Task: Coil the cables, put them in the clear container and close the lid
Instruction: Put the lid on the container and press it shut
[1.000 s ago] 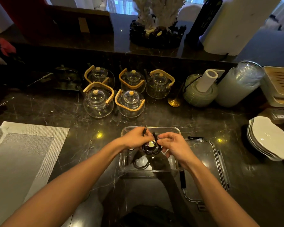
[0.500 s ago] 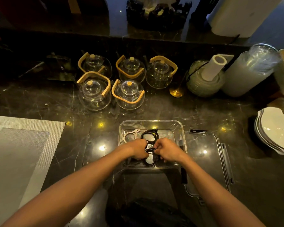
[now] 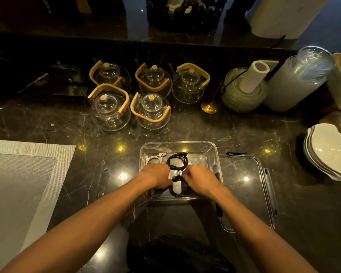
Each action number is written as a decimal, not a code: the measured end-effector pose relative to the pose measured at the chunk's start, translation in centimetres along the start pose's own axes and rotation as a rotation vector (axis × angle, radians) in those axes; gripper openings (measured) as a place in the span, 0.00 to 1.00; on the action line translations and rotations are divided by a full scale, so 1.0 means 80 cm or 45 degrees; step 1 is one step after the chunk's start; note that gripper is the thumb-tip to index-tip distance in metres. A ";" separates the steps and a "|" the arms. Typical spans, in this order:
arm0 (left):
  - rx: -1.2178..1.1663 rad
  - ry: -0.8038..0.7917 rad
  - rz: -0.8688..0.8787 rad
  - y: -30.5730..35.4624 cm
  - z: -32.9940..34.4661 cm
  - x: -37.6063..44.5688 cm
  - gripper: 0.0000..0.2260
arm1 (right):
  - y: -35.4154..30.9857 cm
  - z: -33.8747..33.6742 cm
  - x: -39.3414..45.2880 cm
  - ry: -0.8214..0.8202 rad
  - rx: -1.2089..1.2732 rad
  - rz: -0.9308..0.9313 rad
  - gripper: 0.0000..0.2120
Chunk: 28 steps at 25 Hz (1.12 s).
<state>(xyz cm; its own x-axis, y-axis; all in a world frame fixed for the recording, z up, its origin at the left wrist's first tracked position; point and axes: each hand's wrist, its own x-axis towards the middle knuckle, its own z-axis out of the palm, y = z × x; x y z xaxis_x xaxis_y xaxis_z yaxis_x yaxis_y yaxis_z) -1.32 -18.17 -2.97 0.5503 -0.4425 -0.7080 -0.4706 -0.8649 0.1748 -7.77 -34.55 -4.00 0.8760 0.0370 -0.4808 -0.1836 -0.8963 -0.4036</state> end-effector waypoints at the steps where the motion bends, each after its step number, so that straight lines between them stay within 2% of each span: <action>1: -0.004 -0.018 0.033 0.001 -0.006 -0.004 0.19 | 0.000 -0.003 -0.004 0.009 0.013 -0.006 0.09; 4: -0.094 0.028 0.178 0.008 -0.026 -0.014 0.15 | 0.000 -0.027 -0.023 0.128 0.109 -0.031 0.08; 9: -0.256 0.362 0.376 0.051 -0.043 -0.020 0.10 | 0.028 -0.072 -0.082 0.624 0.330 0.043 0.08; 11: -0.340 0.446 0.507 0.088 -0.040 -0.024 0.08 | 0.053 -0.070 -0.114 0.787 0.343 0.137 0.11; 13: -0.369 0.481 0.644 0.125 -0.029 -0.027 0.09 | 0.078 -0.056 -0.142 0.848 0.339 0.234 0.16; 16: -0.240 0.473 0.806 0.172 -0.001 -0.029 0.15 | 0.113 -0.026 -0.186 0.858 0.375 0.349 0.23; 20: 0.218 0.538 1.000 0.214 0.040 -0.026 0.19 | 0.144 0.019 -0.230 0.730 0.367 0.428 0.26; 25: 0.878 0.458 0.744 0.230 0.076 -0.022 0.18 | 0.160 0.079 -0.247 0.551 0.160 0.436 0.27; 28: 0.986 0.463 0.680 0.232 0.085 -0.017 0.16 | 0.161 0.107 -0.250 0.499 0.140 0.438 0.26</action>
<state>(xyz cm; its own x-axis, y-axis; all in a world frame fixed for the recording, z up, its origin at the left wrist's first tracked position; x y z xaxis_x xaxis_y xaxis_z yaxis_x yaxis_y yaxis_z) -15.53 -32.02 -3.39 0.2523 -0.8844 -0.3926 -0.9645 -0.1972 -0.1757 -31.46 -43.04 -6.26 0.8541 -0.4374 -0.2814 -0.5167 -0.7753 -0.3634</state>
